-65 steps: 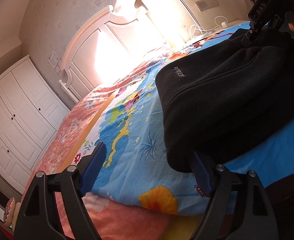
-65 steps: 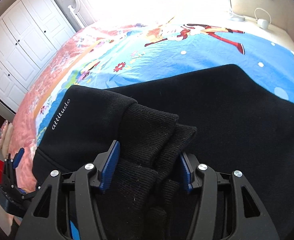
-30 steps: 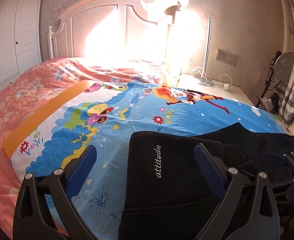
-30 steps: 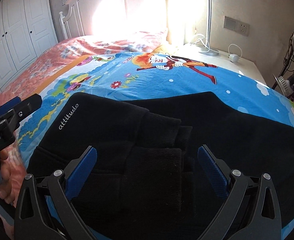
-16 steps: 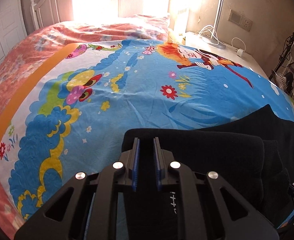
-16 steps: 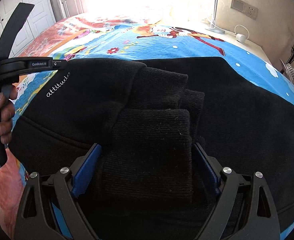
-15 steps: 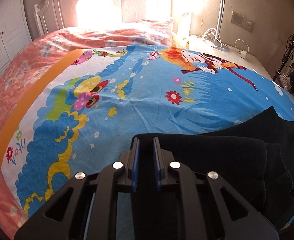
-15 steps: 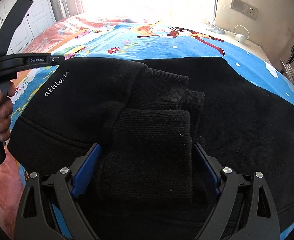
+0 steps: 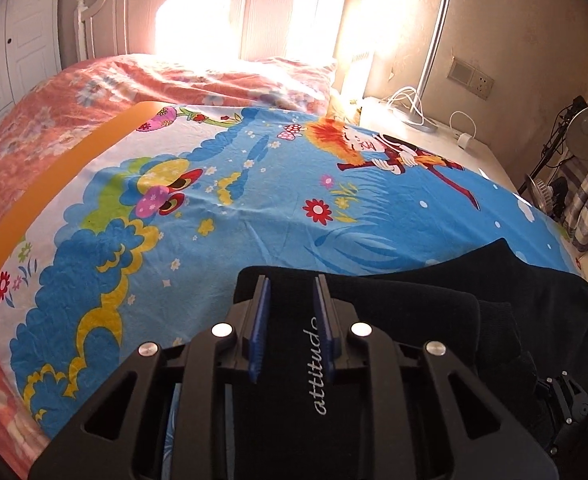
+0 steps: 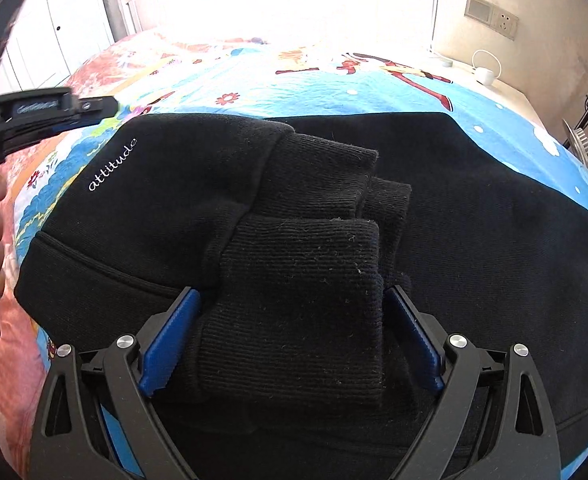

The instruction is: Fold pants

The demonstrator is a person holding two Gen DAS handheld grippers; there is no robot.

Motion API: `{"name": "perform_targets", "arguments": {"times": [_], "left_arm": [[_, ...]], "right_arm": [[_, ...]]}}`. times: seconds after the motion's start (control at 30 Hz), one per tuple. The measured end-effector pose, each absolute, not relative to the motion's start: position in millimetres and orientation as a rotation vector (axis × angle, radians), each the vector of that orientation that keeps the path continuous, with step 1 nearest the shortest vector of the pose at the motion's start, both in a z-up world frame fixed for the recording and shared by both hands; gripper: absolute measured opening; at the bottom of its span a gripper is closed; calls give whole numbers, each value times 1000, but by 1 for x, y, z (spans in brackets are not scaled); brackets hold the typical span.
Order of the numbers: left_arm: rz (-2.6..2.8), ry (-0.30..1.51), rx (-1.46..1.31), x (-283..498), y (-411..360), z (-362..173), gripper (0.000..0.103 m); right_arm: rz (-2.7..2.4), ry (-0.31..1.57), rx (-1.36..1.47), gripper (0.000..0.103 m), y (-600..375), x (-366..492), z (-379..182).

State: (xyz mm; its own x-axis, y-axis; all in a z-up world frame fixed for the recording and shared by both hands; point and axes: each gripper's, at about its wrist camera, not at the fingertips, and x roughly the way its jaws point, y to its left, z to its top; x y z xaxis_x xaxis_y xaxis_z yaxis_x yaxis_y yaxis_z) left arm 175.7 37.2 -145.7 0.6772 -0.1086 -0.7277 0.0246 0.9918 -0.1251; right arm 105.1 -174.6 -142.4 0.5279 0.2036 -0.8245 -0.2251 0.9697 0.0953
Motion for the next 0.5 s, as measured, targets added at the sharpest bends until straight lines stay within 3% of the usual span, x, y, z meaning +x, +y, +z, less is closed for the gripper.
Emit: {"name": "perform_targets", "arguments": {"times": [0.17,0.33,0.4,0.5], "left_arm": [[-23,717,-190,90,56,-154,23],[-21,758,-233,54,66,-189,24],[-15,762,-275,55,73,-189,33],[-16,769,-302,57,76,-193,35]], "right_arm": [[253,977,-28,88,-174,105,-142],[237,939,-45,88,-172,104,-125],[239,868,-67,88,-169,104,-106],[231,823,-58,88,-169,120,-89]]}}
